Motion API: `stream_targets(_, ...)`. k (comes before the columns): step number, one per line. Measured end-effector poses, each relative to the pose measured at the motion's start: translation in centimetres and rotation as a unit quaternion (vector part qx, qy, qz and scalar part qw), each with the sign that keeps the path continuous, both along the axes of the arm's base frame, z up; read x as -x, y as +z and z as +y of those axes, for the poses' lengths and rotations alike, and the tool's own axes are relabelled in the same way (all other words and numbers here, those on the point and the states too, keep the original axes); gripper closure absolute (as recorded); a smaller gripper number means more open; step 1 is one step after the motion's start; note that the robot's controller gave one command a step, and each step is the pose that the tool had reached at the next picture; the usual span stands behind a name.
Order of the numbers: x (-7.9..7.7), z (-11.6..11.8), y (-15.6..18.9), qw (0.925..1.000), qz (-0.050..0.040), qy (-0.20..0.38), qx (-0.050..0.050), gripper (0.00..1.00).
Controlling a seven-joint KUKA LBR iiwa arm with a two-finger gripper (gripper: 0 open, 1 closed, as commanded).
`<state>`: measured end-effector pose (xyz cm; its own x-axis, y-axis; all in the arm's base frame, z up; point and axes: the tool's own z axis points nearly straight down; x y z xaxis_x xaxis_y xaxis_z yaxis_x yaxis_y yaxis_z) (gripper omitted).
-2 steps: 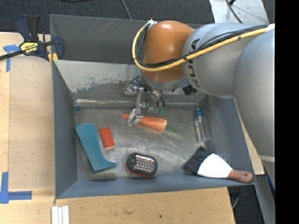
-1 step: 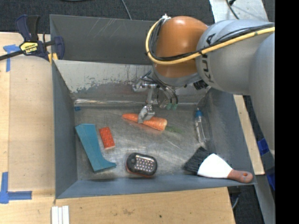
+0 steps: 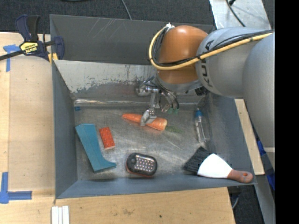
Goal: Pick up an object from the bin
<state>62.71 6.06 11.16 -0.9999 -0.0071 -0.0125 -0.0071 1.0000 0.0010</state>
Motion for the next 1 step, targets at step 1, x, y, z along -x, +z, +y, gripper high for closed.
stream_targets(1, 0.21, -0.09, -3.39, 0.9978, 0.0052, -0.066, 0.001, 0.0)
